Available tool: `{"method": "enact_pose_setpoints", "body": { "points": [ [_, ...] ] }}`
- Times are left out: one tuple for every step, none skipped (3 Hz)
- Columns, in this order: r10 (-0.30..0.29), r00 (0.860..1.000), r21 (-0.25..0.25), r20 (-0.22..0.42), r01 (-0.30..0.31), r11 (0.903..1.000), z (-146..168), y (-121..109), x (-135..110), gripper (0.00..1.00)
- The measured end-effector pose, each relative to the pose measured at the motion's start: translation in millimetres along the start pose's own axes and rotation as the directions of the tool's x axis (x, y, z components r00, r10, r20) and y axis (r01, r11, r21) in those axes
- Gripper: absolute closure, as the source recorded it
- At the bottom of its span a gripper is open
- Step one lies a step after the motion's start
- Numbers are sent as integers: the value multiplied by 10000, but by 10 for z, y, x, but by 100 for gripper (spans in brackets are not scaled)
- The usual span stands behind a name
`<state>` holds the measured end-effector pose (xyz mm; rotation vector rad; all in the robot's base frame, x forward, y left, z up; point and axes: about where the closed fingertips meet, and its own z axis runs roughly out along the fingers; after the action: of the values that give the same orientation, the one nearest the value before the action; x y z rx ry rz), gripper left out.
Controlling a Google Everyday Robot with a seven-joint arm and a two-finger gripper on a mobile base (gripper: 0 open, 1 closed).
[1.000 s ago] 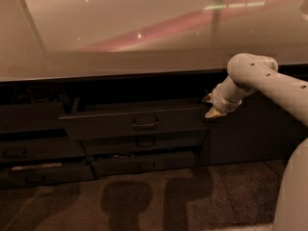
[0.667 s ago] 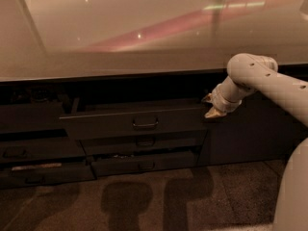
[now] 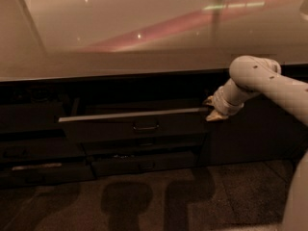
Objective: Open top drawer
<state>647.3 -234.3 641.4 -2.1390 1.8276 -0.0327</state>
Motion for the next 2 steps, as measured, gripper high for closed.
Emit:
{"method": "enact_pose_setpoints", "body": {
  "points": [
    [-1,10000,0,1,1,10000,-36,0,-11,100],
    [-66,10000,3,63,66,10000,-20,107,-17,100]
  ]
}}
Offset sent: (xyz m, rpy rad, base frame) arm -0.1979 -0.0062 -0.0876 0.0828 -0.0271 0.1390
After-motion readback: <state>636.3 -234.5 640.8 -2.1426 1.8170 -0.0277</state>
